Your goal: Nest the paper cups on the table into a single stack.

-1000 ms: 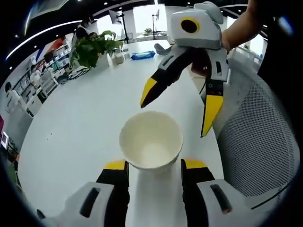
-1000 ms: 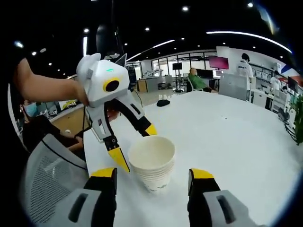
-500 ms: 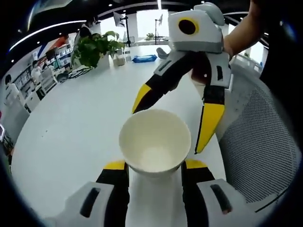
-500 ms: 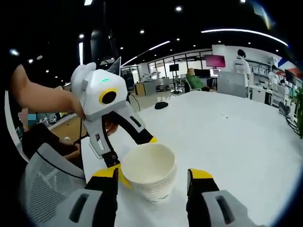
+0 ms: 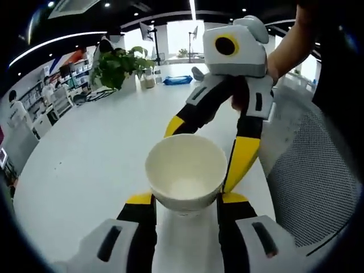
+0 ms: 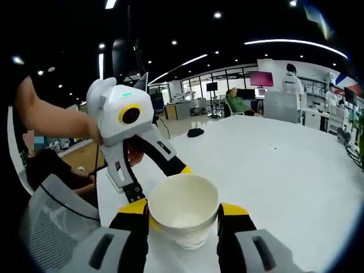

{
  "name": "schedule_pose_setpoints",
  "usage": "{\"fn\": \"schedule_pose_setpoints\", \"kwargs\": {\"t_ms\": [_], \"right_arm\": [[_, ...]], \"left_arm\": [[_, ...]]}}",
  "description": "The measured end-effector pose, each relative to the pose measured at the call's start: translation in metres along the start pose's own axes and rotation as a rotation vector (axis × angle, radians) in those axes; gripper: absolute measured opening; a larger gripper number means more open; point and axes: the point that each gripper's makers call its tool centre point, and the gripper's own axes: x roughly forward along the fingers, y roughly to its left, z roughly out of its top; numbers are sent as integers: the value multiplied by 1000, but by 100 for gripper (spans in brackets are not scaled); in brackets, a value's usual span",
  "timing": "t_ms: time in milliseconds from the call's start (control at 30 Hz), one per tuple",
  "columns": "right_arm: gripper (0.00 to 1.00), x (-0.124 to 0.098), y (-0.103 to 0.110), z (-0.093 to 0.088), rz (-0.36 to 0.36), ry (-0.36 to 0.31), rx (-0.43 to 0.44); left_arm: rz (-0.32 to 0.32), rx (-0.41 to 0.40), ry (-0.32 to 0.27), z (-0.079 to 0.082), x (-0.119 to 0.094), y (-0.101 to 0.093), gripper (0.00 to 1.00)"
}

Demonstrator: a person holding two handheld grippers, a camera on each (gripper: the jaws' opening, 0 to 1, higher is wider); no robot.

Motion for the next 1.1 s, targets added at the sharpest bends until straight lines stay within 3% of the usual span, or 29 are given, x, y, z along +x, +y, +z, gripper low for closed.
{"fn": "schedule_pose_setpoints", "kwargs": {"t_ms": [433, 1100], "right_arm": [[46, 18, -21, 16, -17, -9, -20], [46, 36, -47, 17, -49, 2, -11]], "left_arm": [[33, 27, 11, 1, -4, 35, 39], [46, 24, 26, -6, 2, 65, 37]]}}
